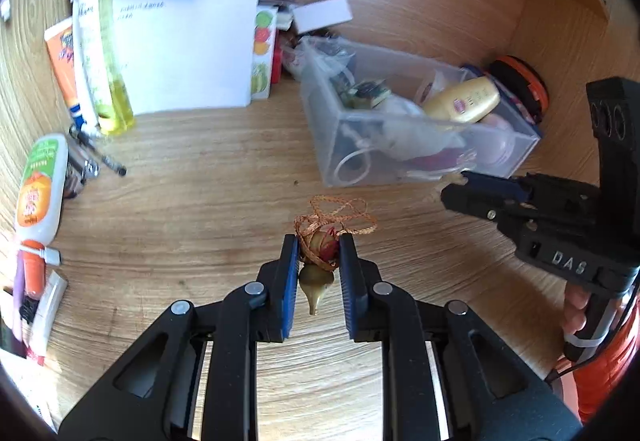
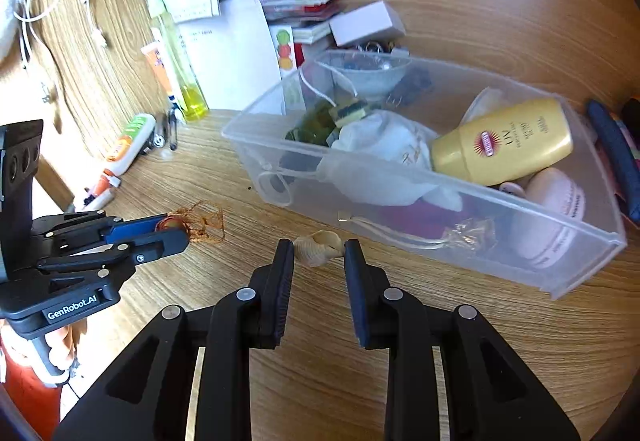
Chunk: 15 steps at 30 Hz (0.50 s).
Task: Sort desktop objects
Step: 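Carry the string with bead over the clear box with the left tool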
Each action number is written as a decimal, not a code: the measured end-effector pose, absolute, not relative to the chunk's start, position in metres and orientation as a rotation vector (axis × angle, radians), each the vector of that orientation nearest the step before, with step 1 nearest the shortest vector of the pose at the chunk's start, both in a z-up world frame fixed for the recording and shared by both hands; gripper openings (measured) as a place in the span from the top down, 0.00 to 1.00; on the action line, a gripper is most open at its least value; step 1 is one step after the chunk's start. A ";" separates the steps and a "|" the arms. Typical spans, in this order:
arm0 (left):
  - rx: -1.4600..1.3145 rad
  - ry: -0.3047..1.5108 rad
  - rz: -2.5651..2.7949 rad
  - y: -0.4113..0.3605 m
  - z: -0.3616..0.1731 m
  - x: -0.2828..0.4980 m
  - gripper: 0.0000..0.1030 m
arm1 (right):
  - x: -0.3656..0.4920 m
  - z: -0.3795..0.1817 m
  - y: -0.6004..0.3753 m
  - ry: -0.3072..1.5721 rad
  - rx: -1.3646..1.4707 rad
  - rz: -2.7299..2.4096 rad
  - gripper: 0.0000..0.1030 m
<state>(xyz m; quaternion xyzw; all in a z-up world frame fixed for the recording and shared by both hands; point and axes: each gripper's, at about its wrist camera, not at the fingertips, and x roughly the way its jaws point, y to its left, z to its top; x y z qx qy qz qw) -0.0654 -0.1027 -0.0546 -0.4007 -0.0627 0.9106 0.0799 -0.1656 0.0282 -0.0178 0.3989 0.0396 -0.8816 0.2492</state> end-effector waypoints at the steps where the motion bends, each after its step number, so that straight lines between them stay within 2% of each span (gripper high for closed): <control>1: -1.178 -0.188 2.726 -0.100 -0.049 -0.064 0.82 | -0.164 -0.015 0.029 0.108 1.076 -2.401 0.77; 15: -0.955 -0.153 2.738 -0.071 0.017 -0.071 0.82 | -0.139 0.034 0.062 0.136 0.917 -2.459 0.77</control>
